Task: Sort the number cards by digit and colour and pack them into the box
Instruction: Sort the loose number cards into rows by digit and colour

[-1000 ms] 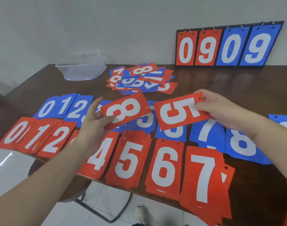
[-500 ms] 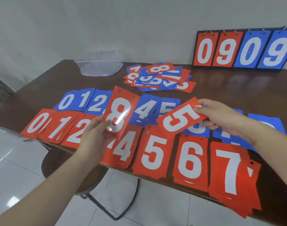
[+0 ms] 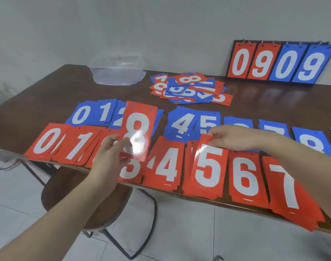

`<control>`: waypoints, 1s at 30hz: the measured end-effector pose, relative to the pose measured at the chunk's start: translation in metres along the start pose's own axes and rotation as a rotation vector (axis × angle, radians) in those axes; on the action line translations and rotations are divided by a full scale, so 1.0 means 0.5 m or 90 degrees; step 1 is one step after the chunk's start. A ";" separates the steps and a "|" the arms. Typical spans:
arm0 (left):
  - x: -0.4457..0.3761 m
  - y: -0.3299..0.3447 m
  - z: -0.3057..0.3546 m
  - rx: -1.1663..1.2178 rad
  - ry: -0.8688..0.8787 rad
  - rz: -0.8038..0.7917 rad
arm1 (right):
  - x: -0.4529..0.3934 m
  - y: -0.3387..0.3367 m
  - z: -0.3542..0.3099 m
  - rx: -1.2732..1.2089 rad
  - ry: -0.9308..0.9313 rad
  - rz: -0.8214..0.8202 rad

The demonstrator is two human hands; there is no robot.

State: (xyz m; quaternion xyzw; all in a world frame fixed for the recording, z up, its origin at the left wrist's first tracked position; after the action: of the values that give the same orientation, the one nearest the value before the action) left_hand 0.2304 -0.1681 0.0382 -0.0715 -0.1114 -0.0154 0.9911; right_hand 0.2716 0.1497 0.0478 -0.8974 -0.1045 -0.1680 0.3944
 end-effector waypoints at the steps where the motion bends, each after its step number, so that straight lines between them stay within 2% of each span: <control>1: -0.001 0.000 0.001 -0.002 0.003 -0.008 | -0.004 0.006 -0.011 0.034 -0.012 0.016; 8: 0.001 0.011 0.009 -0.010 0.018 -0.101 | -0.014 0.020 -0.021 0.183 -0.058 0.168; 18: 0.014 0.085 0.013 -0.049 0.023 -0.157 | 0.085 -0.022 0.064 -0.021 -0.037 0.287; 23: 0.057 0.174 0.029 -0.099 0.027 -0.188 | 0.158 -0.084 0.147 -0.089 -0.029 0.344; 30: 0.127 0.340 0.029 -0.166 0.032 -0.233 | 0.244 -0.151 0.282 -0.126 -0.018 0.353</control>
State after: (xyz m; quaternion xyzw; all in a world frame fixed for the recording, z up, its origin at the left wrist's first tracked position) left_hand 0.2970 0.0012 0.0428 -0.1775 -0.0948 -0.2111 0.9565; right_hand 0.3910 0.3114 0.0564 -0.9282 0.1559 -0.0506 0.3340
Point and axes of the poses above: each hand's wrist, its own x-axis away from the middle knuckle, its own y-axis out of the palm, z = x × y, the point moved 9 cm from there along -x, towards the middle knuckle, and after that the axes turned 12 degrees about -x, right-handed, at the moved point
